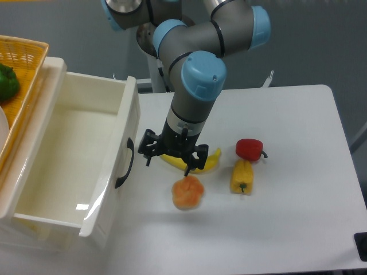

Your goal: Slide the top white drawer open

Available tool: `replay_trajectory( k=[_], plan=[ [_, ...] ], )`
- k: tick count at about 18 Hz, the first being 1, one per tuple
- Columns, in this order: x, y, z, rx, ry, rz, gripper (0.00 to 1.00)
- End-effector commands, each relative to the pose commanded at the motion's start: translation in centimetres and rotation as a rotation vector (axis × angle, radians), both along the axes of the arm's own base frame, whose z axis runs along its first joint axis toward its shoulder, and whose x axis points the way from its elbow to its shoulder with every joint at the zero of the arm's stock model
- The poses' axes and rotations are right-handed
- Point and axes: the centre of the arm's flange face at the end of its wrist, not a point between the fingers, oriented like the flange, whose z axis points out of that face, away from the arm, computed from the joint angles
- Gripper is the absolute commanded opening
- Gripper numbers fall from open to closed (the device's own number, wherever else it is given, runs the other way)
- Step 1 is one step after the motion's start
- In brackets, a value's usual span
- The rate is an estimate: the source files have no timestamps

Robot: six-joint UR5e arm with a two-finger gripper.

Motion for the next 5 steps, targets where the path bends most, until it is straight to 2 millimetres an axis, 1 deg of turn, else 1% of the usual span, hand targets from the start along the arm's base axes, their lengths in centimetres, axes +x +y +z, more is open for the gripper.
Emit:
replay_trajectory(
  k=[3,5],
  plan=[
    [-0.67,-0.40,-0.67,-0.054,0.039,-0.006,1.00],
    [-1.00,-0.70,-0.60,-0.059,0.047,-0.017,1.00]
  ],
)
